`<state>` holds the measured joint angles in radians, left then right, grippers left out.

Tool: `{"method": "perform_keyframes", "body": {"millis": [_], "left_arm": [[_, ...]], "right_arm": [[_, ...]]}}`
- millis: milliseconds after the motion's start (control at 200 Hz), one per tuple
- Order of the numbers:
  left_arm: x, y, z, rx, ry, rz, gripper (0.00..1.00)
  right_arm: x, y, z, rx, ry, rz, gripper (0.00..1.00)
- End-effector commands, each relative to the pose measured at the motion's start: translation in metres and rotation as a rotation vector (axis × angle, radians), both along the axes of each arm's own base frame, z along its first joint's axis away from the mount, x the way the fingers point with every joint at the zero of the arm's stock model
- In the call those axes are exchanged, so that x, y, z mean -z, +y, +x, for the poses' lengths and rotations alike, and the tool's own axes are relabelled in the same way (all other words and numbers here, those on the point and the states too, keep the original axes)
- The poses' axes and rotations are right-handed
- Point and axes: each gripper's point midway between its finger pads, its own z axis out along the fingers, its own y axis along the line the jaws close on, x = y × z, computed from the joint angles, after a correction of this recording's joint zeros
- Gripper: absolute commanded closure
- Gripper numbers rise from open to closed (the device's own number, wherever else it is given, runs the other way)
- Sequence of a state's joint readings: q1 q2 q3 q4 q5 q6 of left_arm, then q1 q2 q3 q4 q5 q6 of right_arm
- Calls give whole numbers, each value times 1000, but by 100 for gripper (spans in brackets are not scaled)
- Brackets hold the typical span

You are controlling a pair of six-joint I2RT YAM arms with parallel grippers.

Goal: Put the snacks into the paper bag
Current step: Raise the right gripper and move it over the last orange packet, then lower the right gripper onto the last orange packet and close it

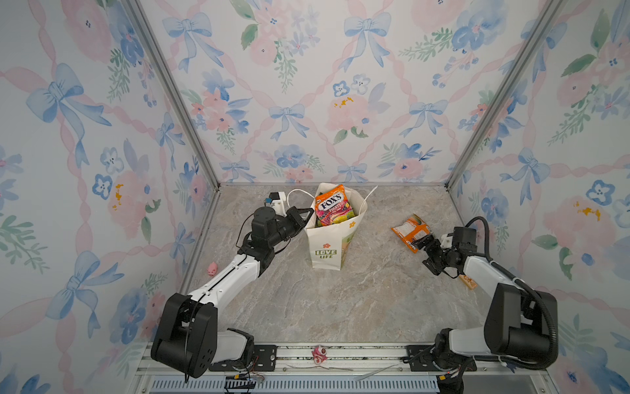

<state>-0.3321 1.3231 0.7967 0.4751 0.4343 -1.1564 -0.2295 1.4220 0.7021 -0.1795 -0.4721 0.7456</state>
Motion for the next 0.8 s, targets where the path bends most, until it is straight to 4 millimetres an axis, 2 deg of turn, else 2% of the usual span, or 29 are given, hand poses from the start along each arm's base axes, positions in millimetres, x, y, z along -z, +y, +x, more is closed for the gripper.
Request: {"method": "perform_keyframes", "body": {"millis": [0, 240, 795], "left_arm": [[3, 0, -5, 12, 12, -3, 100], [3, 0, -4, 12, 13, -2, 100], [3, 0, -4, 13, 13, -2, 100]], "right_arm": [[5, -3, 13, 22, -44, 20, 8], [19, -2, 24, 38, -56, 58, 9], [38, -1, 32, 60, -43, 100, 9]]}}
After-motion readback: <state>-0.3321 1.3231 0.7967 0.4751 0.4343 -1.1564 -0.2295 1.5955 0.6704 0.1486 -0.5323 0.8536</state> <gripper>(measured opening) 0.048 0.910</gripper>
